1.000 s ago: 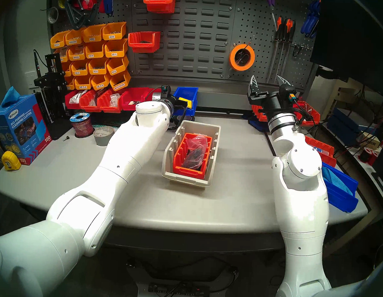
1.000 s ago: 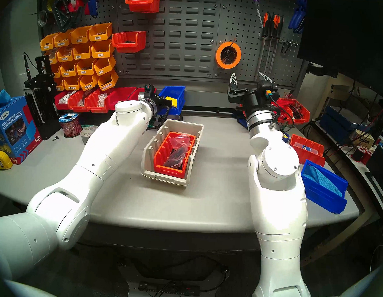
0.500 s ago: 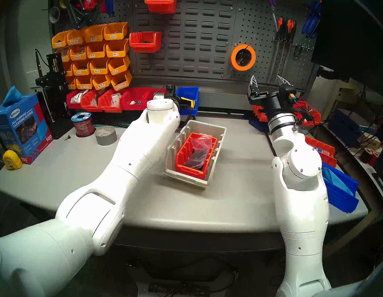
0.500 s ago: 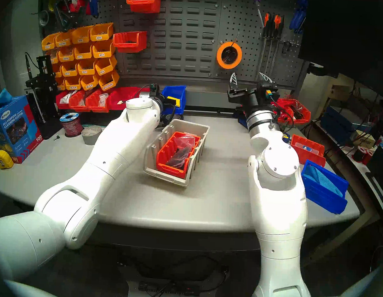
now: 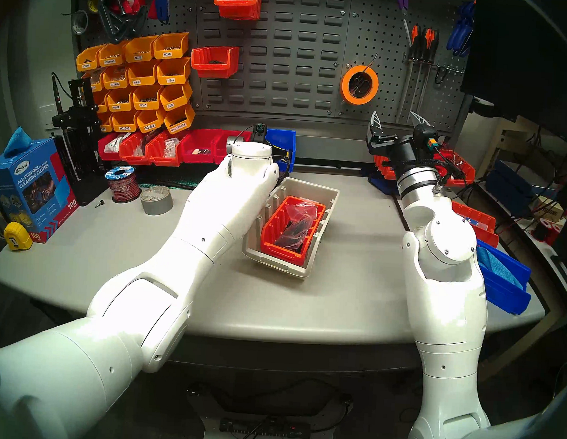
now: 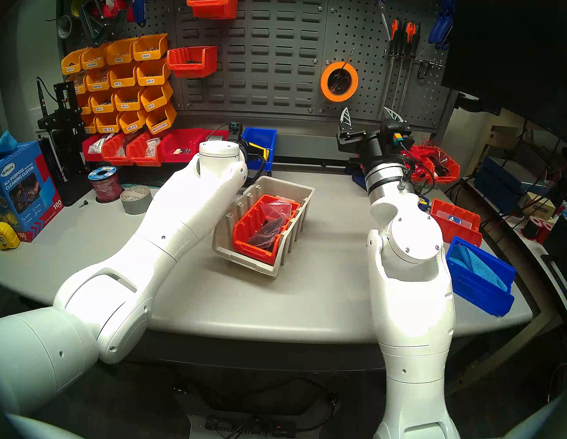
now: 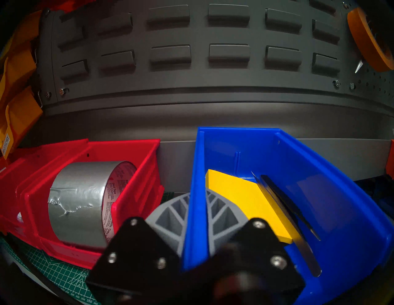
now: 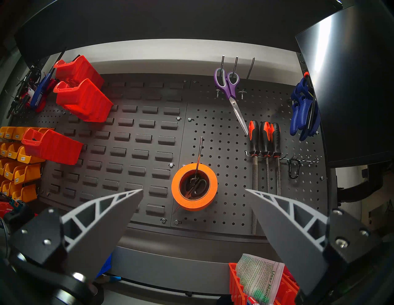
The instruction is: Hang all the unorganized tool boxes onto the wall
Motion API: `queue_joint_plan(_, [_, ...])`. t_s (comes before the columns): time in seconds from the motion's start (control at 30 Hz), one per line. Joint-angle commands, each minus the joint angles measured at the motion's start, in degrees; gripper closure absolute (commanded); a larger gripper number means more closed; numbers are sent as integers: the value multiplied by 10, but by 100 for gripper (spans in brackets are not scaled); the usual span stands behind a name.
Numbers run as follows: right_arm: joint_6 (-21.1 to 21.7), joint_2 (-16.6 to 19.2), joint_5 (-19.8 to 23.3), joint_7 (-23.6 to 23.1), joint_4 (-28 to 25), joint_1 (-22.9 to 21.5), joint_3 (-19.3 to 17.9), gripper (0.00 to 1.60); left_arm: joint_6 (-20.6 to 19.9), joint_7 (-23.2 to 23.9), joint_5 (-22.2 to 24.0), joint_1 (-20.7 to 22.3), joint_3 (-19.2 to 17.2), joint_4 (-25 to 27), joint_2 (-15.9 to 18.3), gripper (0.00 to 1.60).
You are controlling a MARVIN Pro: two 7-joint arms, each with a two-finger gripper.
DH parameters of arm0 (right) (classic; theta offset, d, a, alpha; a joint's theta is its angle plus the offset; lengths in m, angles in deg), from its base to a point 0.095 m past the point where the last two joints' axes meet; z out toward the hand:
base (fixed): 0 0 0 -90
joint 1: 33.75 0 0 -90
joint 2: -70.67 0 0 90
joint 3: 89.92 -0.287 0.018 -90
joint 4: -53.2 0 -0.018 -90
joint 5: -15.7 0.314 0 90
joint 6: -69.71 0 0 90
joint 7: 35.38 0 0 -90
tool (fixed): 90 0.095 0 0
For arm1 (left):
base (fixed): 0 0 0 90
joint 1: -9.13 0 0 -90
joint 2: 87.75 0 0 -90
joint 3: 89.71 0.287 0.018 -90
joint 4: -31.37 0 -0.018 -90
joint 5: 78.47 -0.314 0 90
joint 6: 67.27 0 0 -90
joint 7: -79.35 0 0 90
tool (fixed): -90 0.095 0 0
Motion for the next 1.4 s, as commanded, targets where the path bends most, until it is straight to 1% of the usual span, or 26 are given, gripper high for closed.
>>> queue_joint_plan(0.0, [-1, 0, 0, 0, -7, -2, 0, 0, -6, -25, -13, 42, -21, -19, 16, 160])
queue_joint_plan(0.23, [-1, 0, 0, 0, -7, -2, 0, 0, -17, -39, -9, 42, -26, -26, 11, 160])
queue_joint_plan(0.33, [-1, 0, 0, 0, -7, -2, 0, 0, -28, -49, -4, 41, -33, -27, 6, 160])
queue_joint_plan(0.57, [-1, 0, 0, 0, -8, -2, 0, 0, -57, -75, 2, 25, -43, -12, -6, 160])
queue_joint_plan(0.73, [-1, 0, 0, 0, -8, -2, 0, 0, -68, -85, 3, 18, -48, -4, -11, 160])
queue_joint_plan(1.0, [-1, 0, 0, 0, -8, -2, 0, 0, -40, -58, -5, 20, -34, -7, 3, 160])
queue_joint_plan(1.37, [0, 0, 0, 0, -8, -2, 0, 0, -41, -28, 1, 20, -26, -11, 6, 160])
